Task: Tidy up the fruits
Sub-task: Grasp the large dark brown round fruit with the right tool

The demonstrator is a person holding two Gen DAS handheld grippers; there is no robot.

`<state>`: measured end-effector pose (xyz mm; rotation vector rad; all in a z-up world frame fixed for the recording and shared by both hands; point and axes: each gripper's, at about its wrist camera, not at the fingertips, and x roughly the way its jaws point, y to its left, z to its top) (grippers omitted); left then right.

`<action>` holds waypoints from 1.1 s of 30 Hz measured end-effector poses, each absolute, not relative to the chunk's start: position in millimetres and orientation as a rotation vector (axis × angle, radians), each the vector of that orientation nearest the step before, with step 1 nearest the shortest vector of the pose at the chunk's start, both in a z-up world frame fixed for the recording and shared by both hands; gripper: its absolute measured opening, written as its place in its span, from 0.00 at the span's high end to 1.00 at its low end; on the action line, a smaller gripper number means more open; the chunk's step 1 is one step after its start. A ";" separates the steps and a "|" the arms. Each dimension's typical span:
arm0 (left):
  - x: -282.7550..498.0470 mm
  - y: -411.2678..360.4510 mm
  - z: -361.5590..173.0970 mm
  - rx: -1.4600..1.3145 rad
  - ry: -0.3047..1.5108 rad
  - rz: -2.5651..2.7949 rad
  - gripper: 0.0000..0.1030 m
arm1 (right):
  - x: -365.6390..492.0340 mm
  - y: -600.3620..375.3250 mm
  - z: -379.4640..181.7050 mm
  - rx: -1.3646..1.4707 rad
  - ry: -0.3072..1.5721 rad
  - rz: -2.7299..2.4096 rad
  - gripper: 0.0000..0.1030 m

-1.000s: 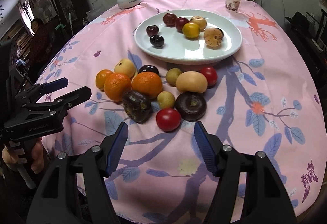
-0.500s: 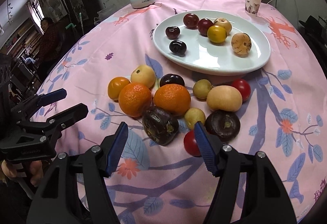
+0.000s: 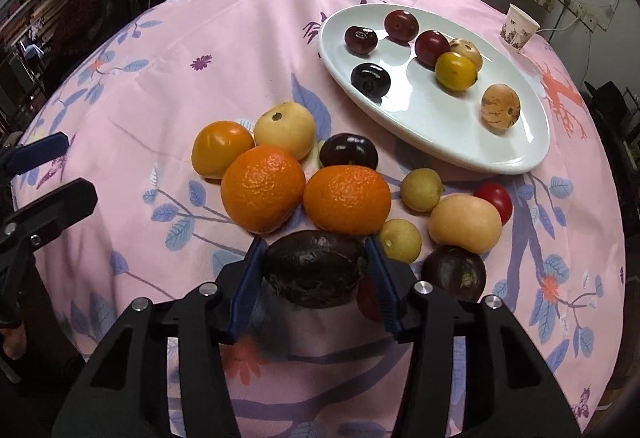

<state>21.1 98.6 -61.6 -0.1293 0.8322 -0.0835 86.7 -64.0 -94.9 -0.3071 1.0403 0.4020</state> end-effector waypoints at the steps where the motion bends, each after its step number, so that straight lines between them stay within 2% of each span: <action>1: 20.7 97.1 -61.5 -0.130 0.834 -0.089 0.09 | 85.4 -63.1 -94.2 -0.311 1.042 0.408 0.51; 9: 30.4 53.7 -69.4 -0.067 0.848 -0.190 0.09 | 57.2 -116.7 -63.0 -0.130 0.989 0.384 0.51; 20: 61.3 2.2 -85.4 -0.004 0.878 -0.220 0.12 | 41.8 -184.1 -72.5 0.033 1.008 0.327 0.51; 22: 69.5 -1.6 -91.2 0.002 0.903 -0.207 0.21 | 40.9 -188.6 -72.6 0.050 1.004 0.336 0.51; 24: 73.4 -4.6 -92.5 0.028 0.887 -0.162 0.22 | 41.5 -191.9 -74.3 0.066 1.006 0.341 0.51; 26: 77.1 -7.2 -93.3 0.042 0.894 -0.139 0.38 | 41.3 -194.9 -76.0 0.081 1.012 0.348 0.51; 27: 77.7 -6.3 -92.5 0.030 0.894 -0.158 0.59 | 41.5 -195.5 -76.7 0.086 1.015 0.350 0.51; 30: 78.3 -9.6 -95.8 0.038 0.915 -0.181 0.60 | 39.7 -195.5 -76.3 0.091 1.015 0.357 0.51; 33: 80.8 -13.5 -105.9 0.080 0.944 -0.179 0.56 | 39.3 -194.1 -75.6 0.102 1.016 0.369 0.51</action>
